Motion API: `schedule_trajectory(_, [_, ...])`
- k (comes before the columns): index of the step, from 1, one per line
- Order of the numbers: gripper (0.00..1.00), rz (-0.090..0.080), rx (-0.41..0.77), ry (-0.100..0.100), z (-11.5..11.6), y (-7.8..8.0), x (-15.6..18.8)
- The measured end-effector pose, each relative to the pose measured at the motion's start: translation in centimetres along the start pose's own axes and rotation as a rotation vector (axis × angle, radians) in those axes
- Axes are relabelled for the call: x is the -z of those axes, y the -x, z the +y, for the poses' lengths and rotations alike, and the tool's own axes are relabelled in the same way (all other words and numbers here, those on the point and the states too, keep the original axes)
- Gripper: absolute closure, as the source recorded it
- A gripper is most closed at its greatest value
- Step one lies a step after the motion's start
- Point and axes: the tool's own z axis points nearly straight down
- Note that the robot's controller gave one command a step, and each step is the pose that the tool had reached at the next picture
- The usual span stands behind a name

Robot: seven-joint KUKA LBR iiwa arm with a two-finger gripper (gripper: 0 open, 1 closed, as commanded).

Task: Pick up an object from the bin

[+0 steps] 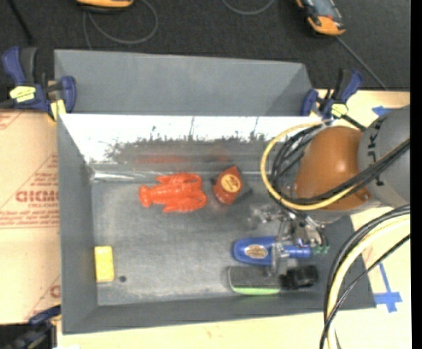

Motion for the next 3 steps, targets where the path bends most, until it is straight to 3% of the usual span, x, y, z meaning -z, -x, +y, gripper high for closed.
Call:
schedule_trajectory(1, [1.00, 0.002, -0.106, 0.001, -0.2, 0.4, -1.3])
schedule_trajectory(2, [1.00, 0.002, -0.105, 0.001, -0.2, 0.4, -1.3])
schedule_trajectory(3, [1.00, -0.008, -0.111, 0.007, -2.9, -1.5, -1.3])
